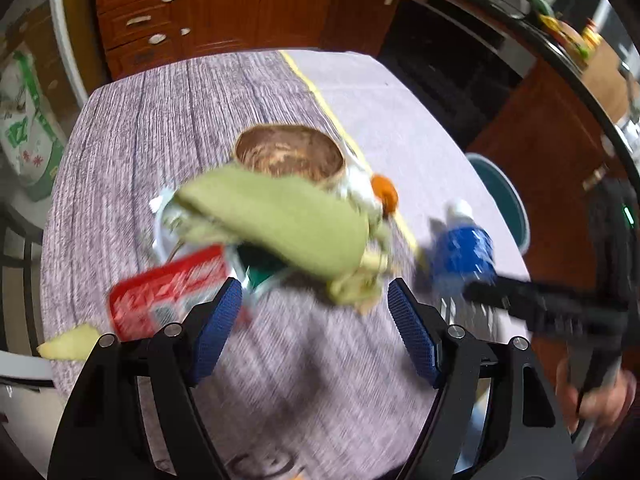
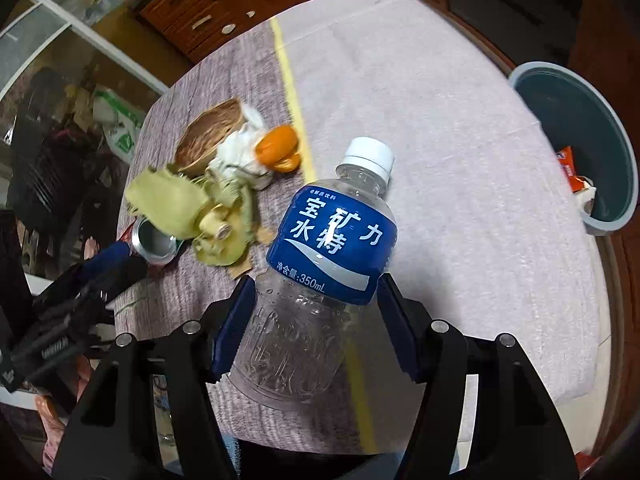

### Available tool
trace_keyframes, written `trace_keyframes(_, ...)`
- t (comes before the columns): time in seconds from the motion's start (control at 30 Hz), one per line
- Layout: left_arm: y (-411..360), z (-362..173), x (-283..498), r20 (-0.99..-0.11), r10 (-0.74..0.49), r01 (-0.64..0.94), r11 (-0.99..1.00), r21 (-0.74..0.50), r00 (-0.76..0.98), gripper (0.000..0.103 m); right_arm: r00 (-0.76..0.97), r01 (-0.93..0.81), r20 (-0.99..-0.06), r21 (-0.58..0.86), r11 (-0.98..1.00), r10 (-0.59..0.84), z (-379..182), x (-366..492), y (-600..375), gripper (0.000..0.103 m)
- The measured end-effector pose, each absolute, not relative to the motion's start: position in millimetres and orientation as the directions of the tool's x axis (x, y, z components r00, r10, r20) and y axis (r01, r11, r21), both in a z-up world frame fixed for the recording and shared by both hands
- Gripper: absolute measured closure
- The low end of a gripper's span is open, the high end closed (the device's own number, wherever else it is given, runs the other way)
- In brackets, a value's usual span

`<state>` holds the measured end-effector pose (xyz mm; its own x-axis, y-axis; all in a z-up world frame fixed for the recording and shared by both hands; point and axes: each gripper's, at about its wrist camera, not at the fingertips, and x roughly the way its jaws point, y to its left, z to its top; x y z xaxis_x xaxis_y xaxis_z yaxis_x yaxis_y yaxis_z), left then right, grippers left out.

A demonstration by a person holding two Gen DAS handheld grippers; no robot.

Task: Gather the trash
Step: 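Grasp the clear water bottle with blue label with the right tool, then grasp the green corn husks with the left tool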

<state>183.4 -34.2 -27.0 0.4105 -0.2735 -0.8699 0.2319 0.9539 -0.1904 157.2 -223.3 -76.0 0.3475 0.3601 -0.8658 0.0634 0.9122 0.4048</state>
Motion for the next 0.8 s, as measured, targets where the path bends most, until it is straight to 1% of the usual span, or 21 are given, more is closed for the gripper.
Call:
trace_keyframes(0.13, -50.3, -37.1, 205.5, -0.889, -0.246, 0.155, 0.967, -0.201, 0.386, 0.026, 0.354, 0.067, -0.862, 0.409, 0.910, 0.361, -78.3, 159.3, -238.6, 0.043)
trace_keyframes(0.23, -55.4, -44.3, 211.0, -0.902, -0.213, 0.111, 0.976, -0.185, 0.376, 0.026, 0.360, 0.060, -0.860, 0.409, 0.910, 0.363, -79.8, 162.7, -246.1, 0.042)
trace_keyframes(0.4, -63.2, -53.9, 222.0, -0.912, -0.178, 0.082, 0.984, -0.159, 0.370, 0.026, 0.366, 0.053, -0.847, 0.432, 0.900, 0.385, -81.6, 171.2, -254.3, 0.042)
trace_keyframes(0.43, -65.2, -55.6, 222.8, -0.911, -0.174, 0.082, 0.985, -0.154, 0.373, 0.028, 0.367, 0.052, -0.845, 0.436, 0.898, 0.389, -81.7, 171.2, -256.6, 0.042)
trace_keyframes(0.47, -66.5, -55.7, 222.7, -0.910, -0.170, 0.083, 0.985, -0.150, 0.379, 0.032, 0.369, 0.050, -0.842, 0.440, 0.897, 0.393, -82.1, 171.5, -256.9, 0.042)
trace_keyframes(0.5, -68.0, -55.4, 222.0, -0.906, -0.172, 0.088, 0.985, -0.149, 0.387, 0.045, 0.370, 0.047, -0.840, 0.444, 0.895, 0.397, -82.0, 172.0, -258.1, 0.042)
trace_keyframes(0.53, -68.7, -55.6, 221.5, -0.904, -0.182, 0.095, 0.983, -0.157, 0.387, 0.051, 0.372, 0.045, -0.837, 0.448, 0.893, 0.401, -82.4, 171.7, -258.7, 0.042)
trace_keyframes(0.57, -68.7, -55.3, 219.2, -0.900, -0.191, 0.100, 0.981, -0.164, 0.391, 0.053, 0.373, 0.044, -0.835, 0.451, 0.892, 0.404, -82.6, 171.0, -258.8, 0.042)
trace_keyframes(0.6, -69.5, -53.6, 216.8, -0.897, -0.190, 0.106, 0.981, -0.161, 0.398, 0.059, 0.374, 0.042, -0.834, 0.452, 0.891, 0.406, -82.6, 170.2, -258.5, 0.042)
trace_keyframes(0.67, -71.4, -49.7, 211.6, -0.894, -0.174, 0.120, 0.983, -0.136, 0.414, 0.063, 0.375, 0.039, -0.833, 0.453, 0.891, 0.407, -82.8, 169.7, -259.0, 0.042)
trace_keyframes(0.8, -75.0, -33.9, 191.5, -0.879, -0.171, 0.183, 0.978, -0.097, 0.445, 0.064, 0.380, 0.048, -0.829, 0.462, 0.886, 0.411, -82.8, 168.7, -260.3, 0.043)
